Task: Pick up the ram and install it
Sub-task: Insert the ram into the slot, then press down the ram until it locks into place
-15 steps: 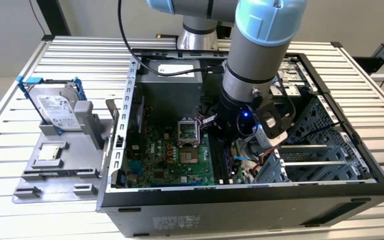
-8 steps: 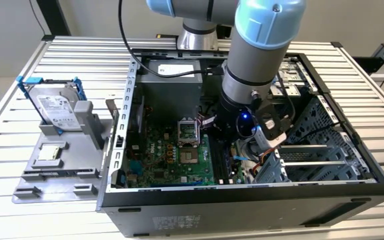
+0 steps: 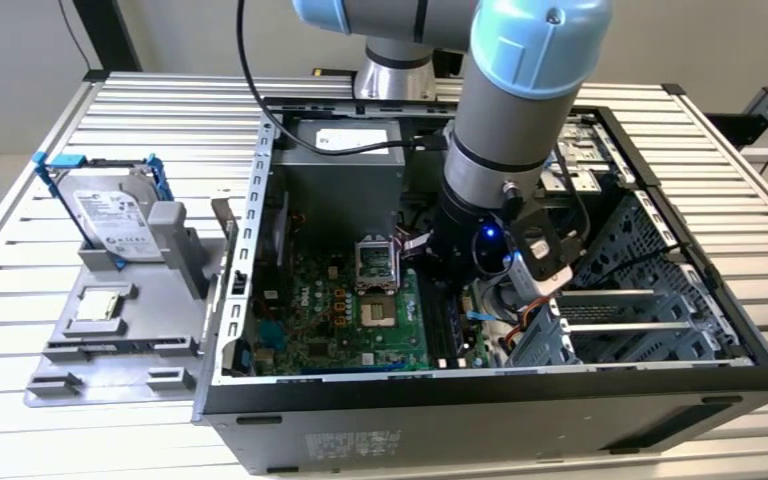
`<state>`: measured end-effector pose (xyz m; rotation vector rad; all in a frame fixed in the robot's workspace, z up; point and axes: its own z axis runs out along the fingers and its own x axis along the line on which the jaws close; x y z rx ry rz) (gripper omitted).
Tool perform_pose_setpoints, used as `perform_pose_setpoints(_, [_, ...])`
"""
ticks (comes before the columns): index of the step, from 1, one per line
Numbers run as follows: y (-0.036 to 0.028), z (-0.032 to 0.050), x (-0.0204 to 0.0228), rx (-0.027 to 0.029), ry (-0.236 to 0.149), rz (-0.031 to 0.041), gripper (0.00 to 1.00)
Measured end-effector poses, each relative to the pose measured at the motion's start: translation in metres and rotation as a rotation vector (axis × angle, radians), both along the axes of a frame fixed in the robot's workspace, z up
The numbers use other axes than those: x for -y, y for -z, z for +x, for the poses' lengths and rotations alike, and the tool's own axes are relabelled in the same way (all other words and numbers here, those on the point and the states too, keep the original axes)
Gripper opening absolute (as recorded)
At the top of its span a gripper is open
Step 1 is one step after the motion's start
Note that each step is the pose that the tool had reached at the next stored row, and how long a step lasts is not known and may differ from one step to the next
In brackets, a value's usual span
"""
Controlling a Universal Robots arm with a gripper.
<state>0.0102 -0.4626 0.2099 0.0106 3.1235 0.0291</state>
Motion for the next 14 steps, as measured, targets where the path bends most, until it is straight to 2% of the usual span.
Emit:
perform_pose_setpoints(4, [-0.0001,0.0002,-0.0001,-0.0013,0.0,-0.0002,1.0])
perform_pose_setpoints(11, [-0.0299,0.0001,-0.0001,-0.0017,0.0,-0.0005,1.0])
perform_pose_setpoints(14, [-0.0305,0.0,-0.0001,-0.0016,0.0,-0.0005,1.0])
